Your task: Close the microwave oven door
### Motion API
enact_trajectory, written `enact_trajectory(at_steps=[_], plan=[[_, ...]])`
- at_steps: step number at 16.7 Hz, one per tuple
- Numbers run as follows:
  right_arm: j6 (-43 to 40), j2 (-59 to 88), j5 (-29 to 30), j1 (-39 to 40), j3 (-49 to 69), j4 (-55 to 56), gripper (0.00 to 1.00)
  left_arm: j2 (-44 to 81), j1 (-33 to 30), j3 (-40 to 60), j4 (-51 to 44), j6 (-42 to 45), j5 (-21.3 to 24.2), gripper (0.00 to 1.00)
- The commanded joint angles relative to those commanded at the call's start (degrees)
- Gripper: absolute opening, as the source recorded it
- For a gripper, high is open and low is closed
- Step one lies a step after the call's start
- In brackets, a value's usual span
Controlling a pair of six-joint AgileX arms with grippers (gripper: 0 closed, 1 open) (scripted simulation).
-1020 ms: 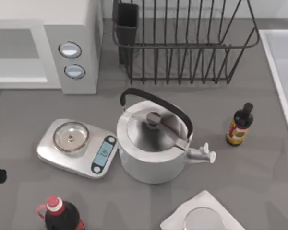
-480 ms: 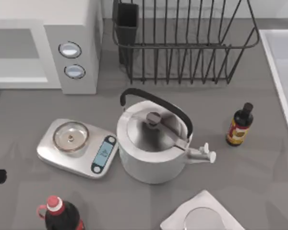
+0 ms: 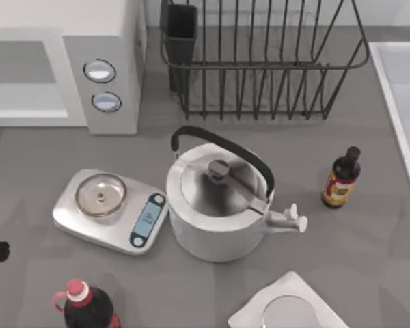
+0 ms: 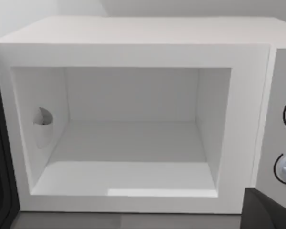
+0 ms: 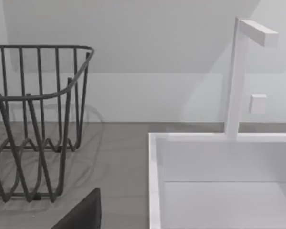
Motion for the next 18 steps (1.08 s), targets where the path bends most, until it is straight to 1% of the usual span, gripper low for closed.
enact_trajectory(at_steps=[2, 5, 10, 11, 13, 18], plan=[[0.00, 0.00, 0.00, 0.00, 0.00, 0.00, 1.00, -0.47, 1.04, 0.16, -0.64, -0.01, 1.04, 0.00], [0.00, 0.00, 0.00, 0.00, 0.00, 0.00, 1.00, -1.74, 4.65, 0.60, -2.34, -0.03, 4.64, 0.00], [0.00, 0.00, 0.00, 0.00, 0.00, 0.00, 1.00, -1.76, 5.23, 0.56, -2.56, 0.00, 5.26, 0.00], [0.00, 0.00, 0.00, 0.00, 0.00, 0.00, 1.00, -1.70, 6.00, 0.67, -2.61, 0.01, 6.03, 0.00], [0.00, 0.00, 0.00, 0.00, 0.00, 0.00, 1.00, -1.46, 9.35, 1.09, -2.81, 0.03, 9.38, 0.00], [0.00, 0.00, 0.00, 0.00, 0.00, 0.00, 1.00, -0.51, 23.09, 2.46, -3.25, 0.10, 23.13, 0.00]])
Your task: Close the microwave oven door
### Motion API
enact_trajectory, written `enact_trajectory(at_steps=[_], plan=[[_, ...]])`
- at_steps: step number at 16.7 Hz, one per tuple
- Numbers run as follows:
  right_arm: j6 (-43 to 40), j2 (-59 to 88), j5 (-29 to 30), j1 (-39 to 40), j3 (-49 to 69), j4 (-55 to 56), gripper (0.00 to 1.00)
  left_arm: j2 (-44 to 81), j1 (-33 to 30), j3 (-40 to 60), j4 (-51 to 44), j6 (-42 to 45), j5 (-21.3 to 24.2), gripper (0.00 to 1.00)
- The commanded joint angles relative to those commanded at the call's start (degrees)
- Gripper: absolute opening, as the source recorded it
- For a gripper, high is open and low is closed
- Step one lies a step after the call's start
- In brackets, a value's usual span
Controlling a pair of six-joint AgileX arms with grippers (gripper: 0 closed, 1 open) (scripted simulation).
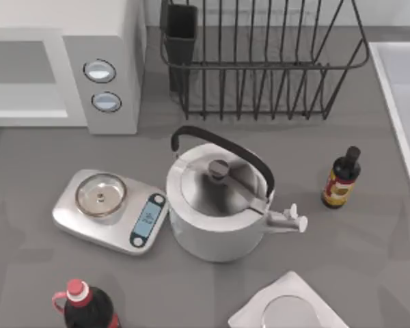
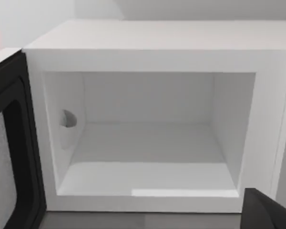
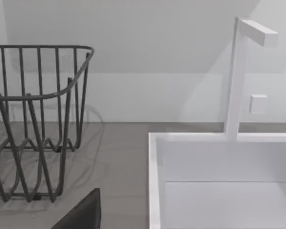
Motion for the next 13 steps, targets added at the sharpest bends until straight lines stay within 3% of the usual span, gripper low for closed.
enact_trajectory(at_steps=[3, 10, 13], plan=[[0.00, 0.00, 0.00, 0.00, 0.00, 0.00, 1.00, 0.50, 4.87, 0.55, -0.05, 0.03, 4.86, 0.00], [0.00, 0.00, 0.00, 0.00, 0.00, 0.00, 1.00, 0.51, 6.25, 0.13, 0.38, 0.09, 6.25, 0.00], [0.00, 0.00, 0.00, 0.00, 0.00, 0.00, 1.00, 1.18, 12.22, -1.24, 2.39, 0.14, 12.22, 0.00]])
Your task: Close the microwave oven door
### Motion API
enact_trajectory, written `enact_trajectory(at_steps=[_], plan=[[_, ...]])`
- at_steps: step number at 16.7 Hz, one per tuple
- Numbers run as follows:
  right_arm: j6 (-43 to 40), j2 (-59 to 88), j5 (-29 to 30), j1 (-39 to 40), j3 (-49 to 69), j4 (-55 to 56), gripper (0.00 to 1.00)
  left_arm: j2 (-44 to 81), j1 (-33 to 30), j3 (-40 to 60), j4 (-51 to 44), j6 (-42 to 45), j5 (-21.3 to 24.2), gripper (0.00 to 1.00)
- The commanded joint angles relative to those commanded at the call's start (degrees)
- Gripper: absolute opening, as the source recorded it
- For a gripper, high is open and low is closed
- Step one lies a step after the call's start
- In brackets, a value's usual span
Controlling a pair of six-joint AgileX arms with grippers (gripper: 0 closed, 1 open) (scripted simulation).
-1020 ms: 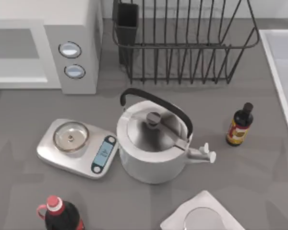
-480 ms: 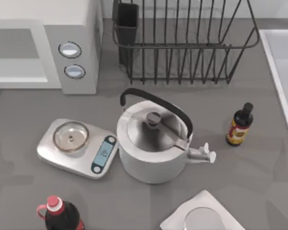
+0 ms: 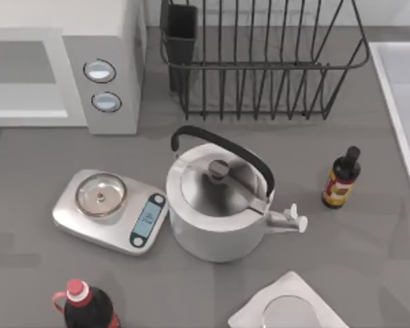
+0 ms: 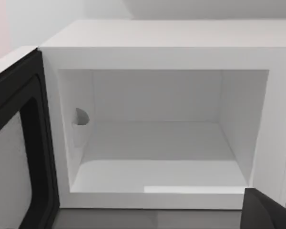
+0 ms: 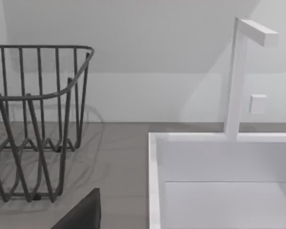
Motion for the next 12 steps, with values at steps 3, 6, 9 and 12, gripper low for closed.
enact_trajectory(at_steps=[3, 6, 9, 12], plan=[[0.00, 0.00, 0.00, 0.00, 0.00, 0.00, 1.00, 0.85, 7.76, -1.80, 2.61, 0.06, 7.77, 0.00], [0.00, 0.00, 0.00, 0.00, 0.00, 0.00, 1.00, 1.36, 11.42, -2.90, 4.20, 0.10, 11.42, 0.00], [0.00, 0.00, 0.00, 0.00, 0.00, 0.00, 1.00, 1.37, 11.50, -2.93, 4.24, 0.10, 11.49, 0.00], [0.00, 0.00, 0.00, 0.00, 0.00, 0.00, 1.00, 1.87, 11.29, -2.08, 3.81, 0.78, 11.18, 0.00]])
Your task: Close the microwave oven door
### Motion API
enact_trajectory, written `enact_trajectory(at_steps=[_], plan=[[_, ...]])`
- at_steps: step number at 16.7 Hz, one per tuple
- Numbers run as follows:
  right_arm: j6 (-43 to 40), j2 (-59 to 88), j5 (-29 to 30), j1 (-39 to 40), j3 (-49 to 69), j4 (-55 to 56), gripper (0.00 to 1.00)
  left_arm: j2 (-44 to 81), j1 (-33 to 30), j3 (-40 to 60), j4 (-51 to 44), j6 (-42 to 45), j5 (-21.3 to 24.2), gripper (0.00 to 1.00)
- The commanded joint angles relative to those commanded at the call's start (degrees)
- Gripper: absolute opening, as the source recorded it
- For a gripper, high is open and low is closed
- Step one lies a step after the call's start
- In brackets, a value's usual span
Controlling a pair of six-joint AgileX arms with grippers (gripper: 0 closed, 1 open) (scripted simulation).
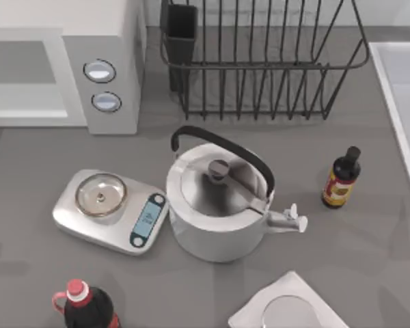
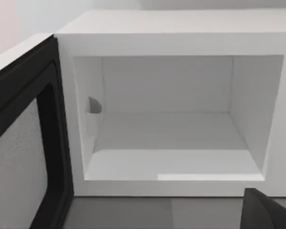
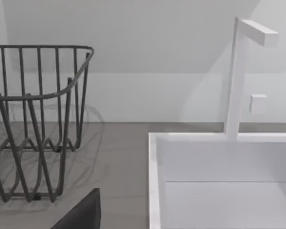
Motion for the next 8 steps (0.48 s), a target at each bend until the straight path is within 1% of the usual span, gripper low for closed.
enact_trajectory(at_steps=[2, 4, 8], plan=[[0.00, 0.00, 0.00, 0.00, 0.00, 0.00, 1.00, 3.05, 0.00, 3.05, -1.56, 2.92, -0.41, 0.00], [0.00, 0.00, 0.00, 0.00, 0.00, 0.00, 1.00, 8.53, 0.15, 8.51, -4.25, 7.68, -1.06, 0.00], [0.00, 0.00, 0.00, 0.00, 0.00, 0.00, 1.00, 26.74, 1.20, 25.86, -12.14, 20.26, -2.76, 0.00]])
